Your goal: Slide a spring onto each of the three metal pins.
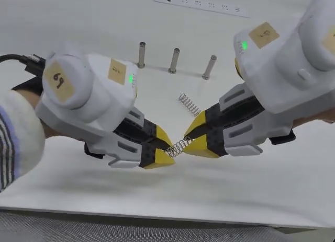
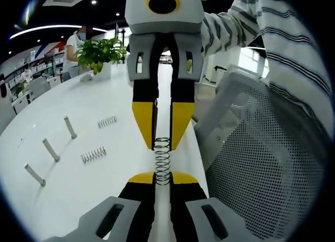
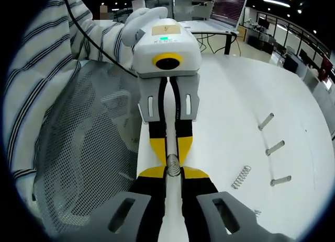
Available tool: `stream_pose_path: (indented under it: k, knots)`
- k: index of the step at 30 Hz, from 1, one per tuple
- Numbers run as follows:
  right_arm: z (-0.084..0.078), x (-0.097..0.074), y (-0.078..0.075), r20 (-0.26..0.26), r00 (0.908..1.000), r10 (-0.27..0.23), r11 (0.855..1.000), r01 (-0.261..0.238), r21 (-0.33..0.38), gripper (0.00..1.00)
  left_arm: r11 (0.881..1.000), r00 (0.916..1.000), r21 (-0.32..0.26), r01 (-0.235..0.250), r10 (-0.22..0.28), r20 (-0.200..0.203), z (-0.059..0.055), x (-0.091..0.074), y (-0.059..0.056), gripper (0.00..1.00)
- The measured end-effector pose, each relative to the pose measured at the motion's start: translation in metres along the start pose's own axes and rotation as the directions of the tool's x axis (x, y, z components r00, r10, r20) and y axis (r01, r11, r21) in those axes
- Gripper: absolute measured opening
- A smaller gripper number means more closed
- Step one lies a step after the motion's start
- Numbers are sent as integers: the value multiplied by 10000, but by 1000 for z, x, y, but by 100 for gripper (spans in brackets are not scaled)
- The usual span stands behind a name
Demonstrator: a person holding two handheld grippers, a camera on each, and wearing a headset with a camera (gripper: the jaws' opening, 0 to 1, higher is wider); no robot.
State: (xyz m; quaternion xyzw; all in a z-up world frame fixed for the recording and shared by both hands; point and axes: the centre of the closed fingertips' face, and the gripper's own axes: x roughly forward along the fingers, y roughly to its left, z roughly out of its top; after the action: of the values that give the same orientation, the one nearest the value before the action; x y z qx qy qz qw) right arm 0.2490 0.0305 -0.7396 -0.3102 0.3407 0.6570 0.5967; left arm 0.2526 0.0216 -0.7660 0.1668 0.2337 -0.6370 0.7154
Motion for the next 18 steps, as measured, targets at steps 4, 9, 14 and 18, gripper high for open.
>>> stream_pose_path:
  k: [4,9,14,18]
  knots:
    - [-1,-2,1,-163,9999,44,9999,-46,-110,6,10000,10000,-23,-13,13,85,1,2,-1,2]
    - [-3,-4,-3,-400,9992,-82,9995,71,-292,7,9980,9990,-551,-323,340,301,5,7,5,2]
    - [-5,-11,-5,-681,9976,-108,9992,81,-388,7,9967,9963,-682,-430,479,713,11,8,6,2]
    - [-2,-18,-8,-777,9970,-76,9966,12,-819,7,9948,9927,-893,-489,582,1055,18,5,9,2]
